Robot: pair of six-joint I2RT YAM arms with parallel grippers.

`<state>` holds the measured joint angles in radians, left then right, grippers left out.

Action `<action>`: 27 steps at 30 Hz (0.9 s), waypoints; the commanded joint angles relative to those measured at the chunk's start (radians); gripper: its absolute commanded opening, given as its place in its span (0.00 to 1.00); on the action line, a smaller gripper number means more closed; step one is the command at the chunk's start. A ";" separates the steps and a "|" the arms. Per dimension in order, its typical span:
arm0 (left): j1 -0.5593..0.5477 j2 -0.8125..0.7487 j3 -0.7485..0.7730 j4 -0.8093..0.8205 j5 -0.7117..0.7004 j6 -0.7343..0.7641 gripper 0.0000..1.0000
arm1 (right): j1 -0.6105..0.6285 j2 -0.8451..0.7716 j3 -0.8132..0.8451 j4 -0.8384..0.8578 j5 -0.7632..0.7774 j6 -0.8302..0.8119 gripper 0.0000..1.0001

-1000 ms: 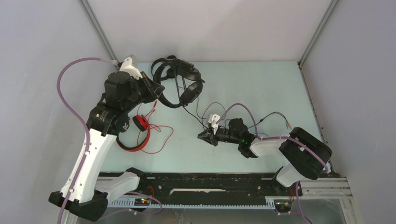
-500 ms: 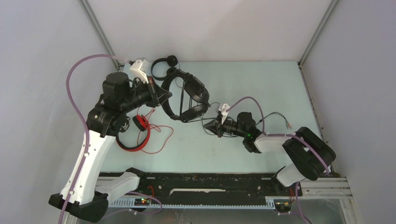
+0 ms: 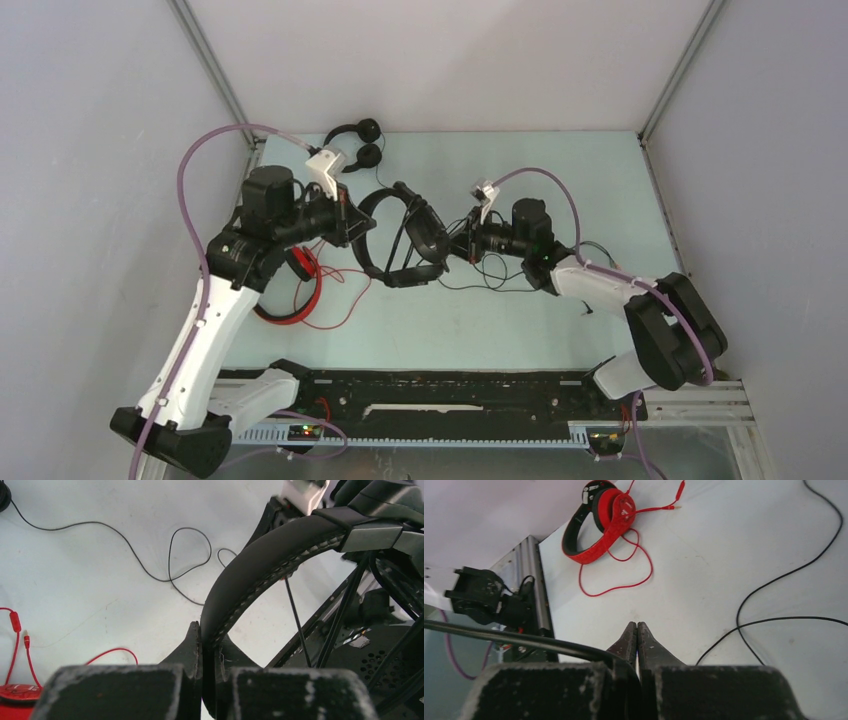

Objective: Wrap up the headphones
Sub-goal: Wrap the headphones cable around the headphones.

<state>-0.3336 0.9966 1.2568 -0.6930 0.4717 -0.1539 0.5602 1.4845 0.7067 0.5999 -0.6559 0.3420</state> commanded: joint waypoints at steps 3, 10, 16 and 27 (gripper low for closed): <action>-0.050 -0.024 -0.047 -0.037 -0.028 0.146 0.00 | -0.042 -0.068 0.157 -0.314 -0.065 0.080 0.00; -0.186 -0.065 -0.170 0.070 -0.305 0.503 0.00 | -0.074 -0.072 0.266 -0.579 -0.214 0.100 0.00; -0.240 -0.037 -0.172 0.083 -0.387 0.681 0.00 | -0.118 -0.065 0.270 -0.568 -0.335 0.149 0.00; -0.312 0.042 -0.160 0.131 -0.621 0.793 0.00 | -0.124 -0.108 0.270 -0.388 -0.468 0.357 0.00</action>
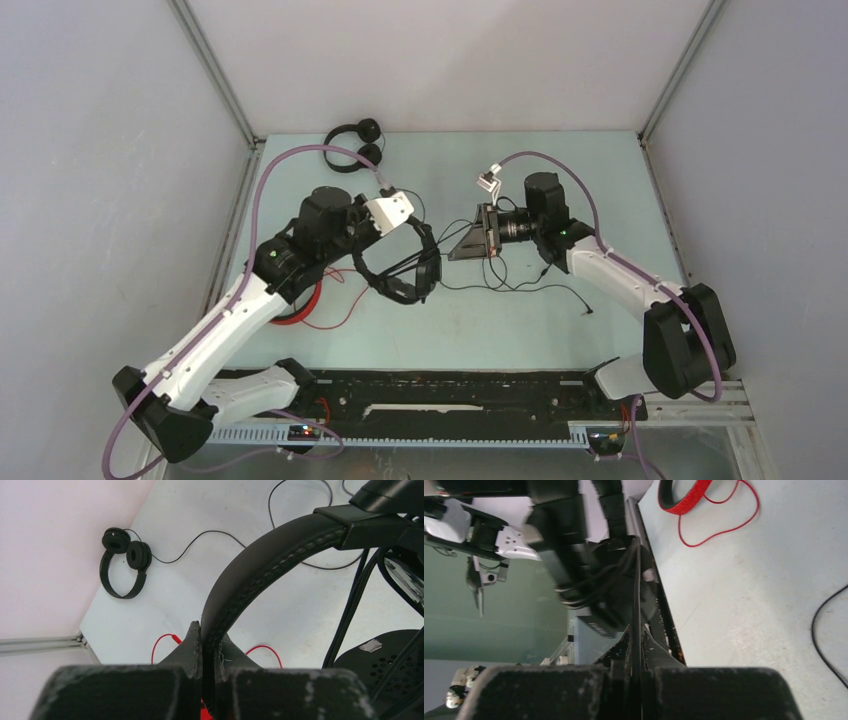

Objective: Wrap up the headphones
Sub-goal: Wrap the headphones cable around the headphones.

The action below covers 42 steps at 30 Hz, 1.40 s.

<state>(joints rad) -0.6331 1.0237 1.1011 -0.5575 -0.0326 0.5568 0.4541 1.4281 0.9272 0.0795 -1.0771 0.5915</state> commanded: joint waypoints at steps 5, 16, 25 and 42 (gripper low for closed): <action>-0.023 0.040 -0.009 0.018 -0.182 0.061 0.00 | -0.006 -0.061 0.050 0.198 -0.052 0.184 0.00; -0.025 0.027 -0.053 0.046 -0.229 -0.023 0.00 | 0.065 -0.042 0.072 0.344 -0.037 0.313 0.04; -0.025 0.050 0.009 0.028 -0.331 -0.201 0.00 | 0.120 -0.037 0.120 0.318 0.005 0.313 0.05; -0.025 0.171 0.160 -0.090 -0.433 -0.728 0.00 | 0.278 0.001 0.173 0.214 0.173 0.179 0.12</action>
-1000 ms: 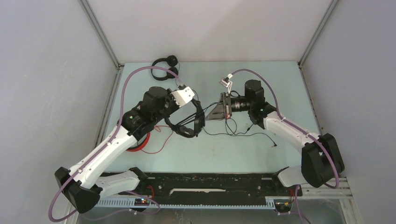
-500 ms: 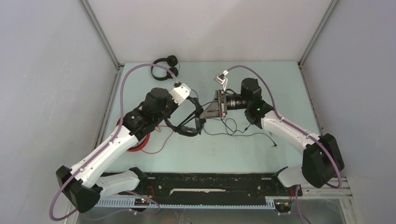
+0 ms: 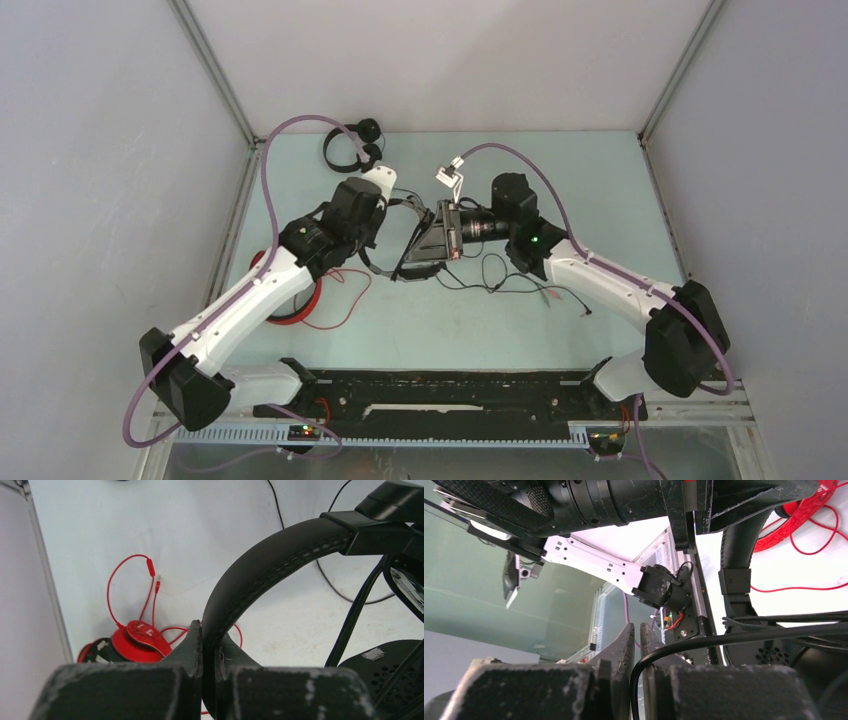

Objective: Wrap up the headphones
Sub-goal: Wrap the headphones cable around the headphones.

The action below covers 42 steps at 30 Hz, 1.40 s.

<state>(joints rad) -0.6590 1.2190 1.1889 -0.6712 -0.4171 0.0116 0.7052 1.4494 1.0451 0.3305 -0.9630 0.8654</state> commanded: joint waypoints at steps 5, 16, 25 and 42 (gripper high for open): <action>0.006 -0.039 0.084 0.033 -0.051 -0.328 0.00 | 0.077 -0.077 0.054 -0.180 0.174 -0.311 0.15; 0.020 -0.092 0.131 0.038 -0.021 -0.554 0.00 | 0.162 -0.115 0.004 -0.251 0.430 -0.605 0.14; 0.022 -0.127 0.133 0.057 0.003 -0.635 0.00 | 0.230 -0.188 -0.109 -0.104 0.562 -0.760 0.14; 0.029 -0.156 0.211 0.025 0.113 -0.680 0.00 | 0.291 -0.187 -0.365 0.223 0.618 -1.051 0.17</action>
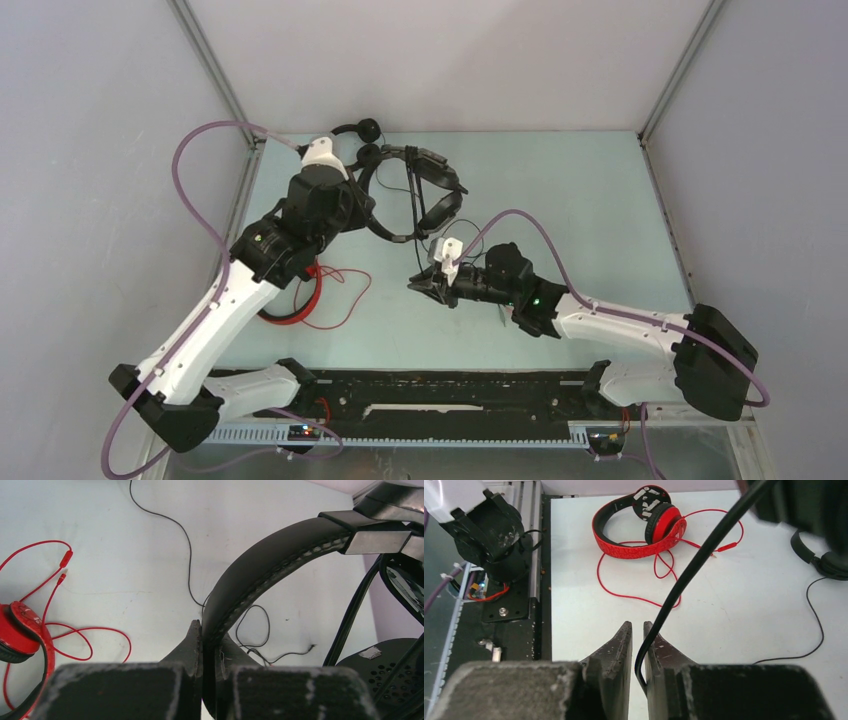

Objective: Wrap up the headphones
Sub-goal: Wrap the headphones cable around the headphones.

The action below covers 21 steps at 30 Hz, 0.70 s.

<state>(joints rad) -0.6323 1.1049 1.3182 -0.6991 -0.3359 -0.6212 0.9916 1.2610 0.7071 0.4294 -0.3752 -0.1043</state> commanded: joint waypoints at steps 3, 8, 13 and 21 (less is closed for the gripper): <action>0.003 -0.051 0.084 0.052 0.035 -0.049 0.00 | 0.000 0.008 -0.068 0.174 0.038 -0.089 0.18; 0.002 -0.054 0.097 0.048 0.048 -0.051 0.00 | -0.016 0.050 -0.121 0.257 0.027 -0.094 0.21; 0.003 -0.056 0.104 0.048 0.051 -0.051 0.00 | -0.035 0.088 -0.150 0.292 0.015 -0.074 0.22; 0.010 -0.063 0.120 0.042 0.058 -0.053 0.00 | -0.059 0.131 -0.212 0.359 -0.015 -0.062 0.27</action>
<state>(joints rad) -0.6296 1.0775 1.3441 -0.7151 -0.3012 -0.6308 0.9455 1.3689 0.5133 0.6937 -0.3641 -0.1722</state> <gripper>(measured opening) 0.048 0.249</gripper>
